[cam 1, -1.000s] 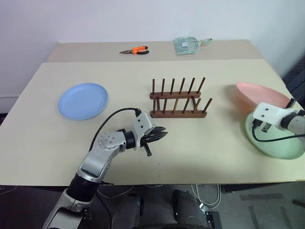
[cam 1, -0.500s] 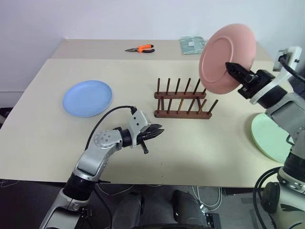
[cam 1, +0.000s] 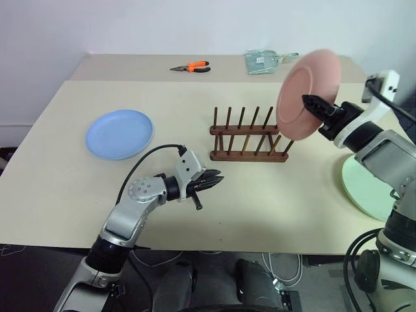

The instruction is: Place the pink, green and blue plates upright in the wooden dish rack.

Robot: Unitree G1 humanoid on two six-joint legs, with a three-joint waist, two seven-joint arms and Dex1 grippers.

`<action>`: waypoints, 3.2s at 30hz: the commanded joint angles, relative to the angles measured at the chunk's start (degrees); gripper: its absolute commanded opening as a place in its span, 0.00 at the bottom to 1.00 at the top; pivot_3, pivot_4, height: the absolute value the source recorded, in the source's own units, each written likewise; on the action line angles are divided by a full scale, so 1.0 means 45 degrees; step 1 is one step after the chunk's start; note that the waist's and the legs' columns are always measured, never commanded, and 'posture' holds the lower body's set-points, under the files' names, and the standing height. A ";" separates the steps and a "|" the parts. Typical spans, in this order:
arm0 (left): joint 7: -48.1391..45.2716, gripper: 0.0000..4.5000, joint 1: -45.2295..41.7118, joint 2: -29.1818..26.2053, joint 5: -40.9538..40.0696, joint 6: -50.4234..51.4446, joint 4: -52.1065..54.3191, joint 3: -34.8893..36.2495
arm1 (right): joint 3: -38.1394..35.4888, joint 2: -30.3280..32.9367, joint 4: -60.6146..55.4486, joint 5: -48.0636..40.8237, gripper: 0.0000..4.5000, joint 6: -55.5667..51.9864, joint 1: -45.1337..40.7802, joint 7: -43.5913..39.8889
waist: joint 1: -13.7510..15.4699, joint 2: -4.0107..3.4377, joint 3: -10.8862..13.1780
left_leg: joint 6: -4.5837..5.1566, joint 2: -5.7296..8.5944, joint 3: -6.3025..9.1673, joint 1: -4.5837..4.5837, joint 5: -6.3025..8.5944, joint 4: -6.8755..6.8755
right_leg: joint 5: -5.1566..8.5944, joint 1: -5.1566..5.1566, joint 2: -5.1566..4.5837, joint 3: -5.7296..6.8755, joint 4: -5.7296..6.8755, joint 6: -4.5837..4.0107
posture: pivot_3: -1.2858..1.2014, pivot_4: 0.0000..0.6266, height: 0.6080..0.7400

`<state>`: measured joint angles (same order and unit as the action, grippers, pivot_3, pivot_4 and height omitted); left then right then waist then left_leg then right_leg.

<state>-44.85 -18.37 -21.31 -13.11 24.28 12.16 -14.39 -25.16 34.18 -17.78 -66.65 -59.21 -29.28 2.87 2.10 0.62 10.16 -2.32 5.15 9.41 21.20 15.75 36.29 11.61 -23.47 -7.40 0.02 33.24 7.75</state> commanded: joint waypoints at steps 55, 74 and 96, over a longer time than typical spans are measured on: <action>-0.0455 0.14 0.0425 -0.0636 -0.0645 -0.0529 0.0286 0.1134 | 0.0702 -0.1187 -0.1387 -0.5691 0.01 0.2617 -0.2859 0.0480 | -0.0311 -0.0063 0.0003 | 0.0025 -0.0027 0.0005 0.0047 0.0017 0.0133 | -0.0027 0.0016 0.0007 -0.0004 0.0002 -0.0021 | 0.52 0.24 1.00; -0.0255 0.14 0.0788 -0.0874 -0.0664 -0.0290 0.0743 0.1117 | 0.2457 -0.1837 0.2521 -0.5156 0.23 0.2753 -0.2678 0.2002 | -0.0342 -0.0073 0.0007 | 0.0025 -0.0022 -0.0024 0.0044 0.0016 0.0129 | -0.0047 0.0002 0.0023 -0.0006 0.0016 0.0012 | 0.52 0.24 1.00; 1.1941 1.00 -0.2229 -0.0005 0.0201 0.4324 -0.2771 1.0069 | 0.7069 0.1120 -0.2130 0.6996 0.99 0.7011 -0.2370 -0.7344 | -0.0437 0.0005 -0.0011 | 0.0010 -0.0014 -0.0010 0.0050 0.0014 0.0133 | -0.0048 0.0001 0.0027 -0.0006 0.0015 0.0092 | 0.52 0.24 1.00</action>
<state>8.55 -27.62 -21.27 -10.11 39.44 -1.98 29.27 6.54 40.05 -24.07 -35.75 -28.08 -40.08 -29.31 0.14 0.64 10.11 -2.28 5.09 9.37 21.43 15.81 36.90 11.39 -23.46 -7.27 0.00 33.32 8.16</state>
